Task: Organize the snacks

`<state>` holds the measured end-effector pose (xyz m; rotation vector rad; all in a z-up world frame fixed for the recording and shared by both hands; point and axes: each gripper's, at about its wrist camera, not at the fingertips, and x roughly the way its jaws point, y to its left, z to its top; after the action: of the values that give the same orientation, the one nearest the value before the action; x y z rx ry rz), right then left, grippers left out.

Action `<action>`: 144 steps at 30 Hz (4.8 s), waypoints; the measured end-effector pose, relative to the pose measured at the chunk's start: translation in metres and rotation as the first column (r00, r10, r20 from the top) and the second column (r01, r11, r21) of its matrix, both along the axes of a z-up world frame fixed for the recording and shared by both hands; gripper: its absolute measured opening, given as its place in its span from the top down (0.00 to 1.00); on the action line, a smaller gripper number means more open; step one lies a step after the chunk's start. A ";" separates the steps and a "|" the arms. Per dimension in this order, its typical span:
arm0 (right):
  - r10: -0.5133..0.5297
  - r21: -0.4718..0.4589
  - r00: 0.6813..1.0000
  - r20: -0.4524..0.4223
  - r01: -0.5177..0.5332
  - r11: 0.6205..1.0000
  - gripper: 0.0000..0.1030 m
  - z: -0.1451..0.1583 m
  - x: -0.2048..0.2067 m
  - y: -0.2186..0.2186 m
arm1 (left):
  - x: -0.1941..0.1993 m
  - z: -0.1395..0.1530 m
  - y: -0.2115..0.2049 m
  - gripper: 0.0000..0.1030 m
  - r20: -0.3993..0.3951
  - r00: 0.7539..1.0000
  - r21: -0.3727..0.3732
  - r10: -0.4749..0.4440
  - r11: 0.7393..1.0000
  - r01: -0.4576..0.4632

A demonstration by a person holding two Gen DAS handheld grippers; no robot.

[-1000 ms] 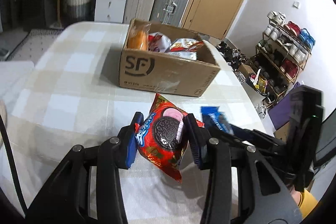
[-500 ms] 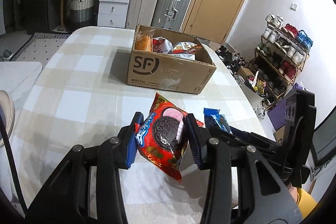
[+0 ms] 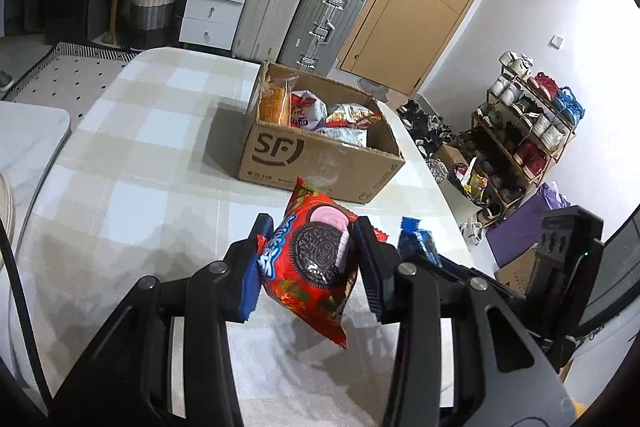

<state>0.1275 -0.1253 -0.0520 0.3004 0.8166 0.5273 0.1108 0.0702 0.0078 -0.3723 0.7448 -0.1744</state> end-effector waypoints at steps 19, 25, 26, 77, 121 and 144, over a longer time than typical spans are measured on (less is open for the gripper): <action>-0.049 -0.024 0.997 0.067 0.051 0.998 0.56 0.057 0.112 0.001 | 0.162 0.056 -0.012 0.63 -0.023 0.996 0.032 -0.081 0.996 0.082; -0.060 -0.044 0.994 0.093 0.065 0.997 0.56 0.063 0.157 0.006 | 0.234 0.057 -0.022 0.63 -0.038 0.995 0.098 -0.091 0.991 0.095; -0.063 -0.053 0.993 0.096 0.068 0.996 0.56 0.062 0.166 0.007 | 0.246 0.056 -0.022 0.63 -0.043 0.995 0.090 -0.095 0.991 0.098; 0.024 -0.227 0.999 0.040 -0.014 0.974 0.38 0.011 0.214 0.030 | 0.302 -0.015 -0.041 0.49 -0.163 0.983 0.131 -0.088 0.985 0.110; 0.014 -0.055 0.904 0.428 0.011 0.998 0.00 0.134 -0.113 -0.001 | -0.175 0.119 -0.054 0.01 0.314 0.944 0.281 0.100 0.940 -0.194; -0.077 -0.057 0.918 0.388 0.108 0.993 0.00 0.043 -0.061 -0.024 | -0.092 0.039 -0.079 0.01 0.292 0.948 0.383 0.125 0.893 -0.236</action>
<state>0.0662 -0.1488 -0.0087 0.1548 0.4353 0.4456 0.0184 -0.0091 0.0466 -0.0088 0.4649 0.1140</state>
